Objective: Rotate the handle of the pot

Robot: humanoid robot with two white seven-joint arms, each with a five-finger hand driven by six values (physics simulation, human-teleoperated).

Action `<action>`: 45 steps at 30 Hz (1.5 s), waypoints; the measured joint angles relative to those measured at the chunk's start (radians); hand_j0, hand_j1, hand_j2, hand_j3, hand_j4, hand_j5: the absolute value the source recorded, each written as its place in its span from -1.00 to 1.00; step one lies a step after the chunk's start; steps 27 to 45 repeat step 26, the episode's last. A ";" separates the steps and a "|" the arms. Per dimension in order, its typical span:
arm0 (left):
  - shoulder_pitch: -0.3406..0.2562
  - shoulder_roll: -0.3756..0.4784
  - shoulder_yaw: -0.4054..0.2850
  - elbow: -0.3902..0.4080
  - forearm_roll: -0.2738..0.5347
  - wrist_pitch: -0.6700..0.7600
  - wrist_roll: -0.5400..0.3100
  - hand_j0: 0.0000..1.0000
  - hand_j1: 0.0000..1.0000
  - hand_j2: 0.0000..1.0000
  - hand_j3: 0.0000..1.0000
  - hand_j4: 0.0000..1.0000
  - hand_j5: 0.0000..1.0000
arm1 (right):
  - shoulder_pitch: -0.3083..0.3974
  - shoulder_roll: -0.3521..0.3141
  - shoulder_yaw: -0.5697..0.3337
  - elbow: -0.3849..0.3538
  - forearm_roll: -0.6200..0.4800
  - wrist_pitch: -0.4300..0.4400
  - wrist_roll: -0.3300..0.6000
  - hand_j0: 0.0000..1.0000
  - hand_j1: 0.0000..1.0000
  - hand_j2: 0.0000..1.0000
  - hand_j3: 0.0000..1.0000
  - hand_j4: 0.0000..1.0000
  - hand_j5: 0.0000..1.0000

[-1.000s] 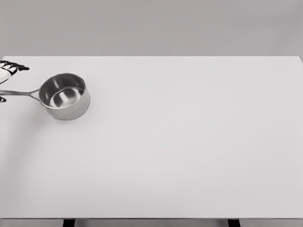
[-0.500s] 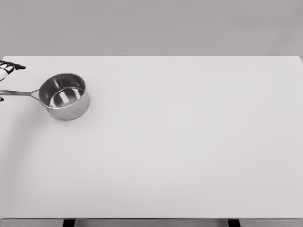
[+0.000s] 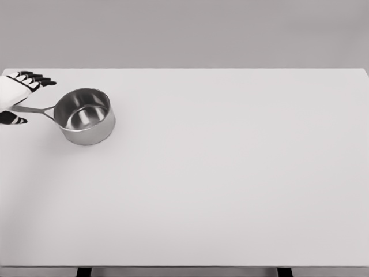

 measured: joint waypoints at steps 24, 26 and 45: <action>0.351 0.158 0.132 -0.512 0.336 0.000 -0.010 1.00 1.00 1.00 1.00 1.00 1.00 | 0.000 0.000 0.000 0.000 0.000 0.000 0.000 1.00 1.00 1.00 1.00 1.00 1.00; 0.351 0.158 0.132 -0.515 0.337 0.000 -0.010 1.00 1.00 1.00 1.00 1.00 1.00 | 0.000 0.000 0.000 0.000 0.000 0.000 0.000 1.00 1.00 1.00 1.00 1.00 1.00; 0.351 0.158 0.132 -0.515 0.337 0.000 -0.010 1.00 1.00 1.00 1.00 1.00 1.00 | 0.000 0.000 0.000 0.000 0.000 0.000 0.000 1.00 1.00 1.00 1.00 1.00 1.00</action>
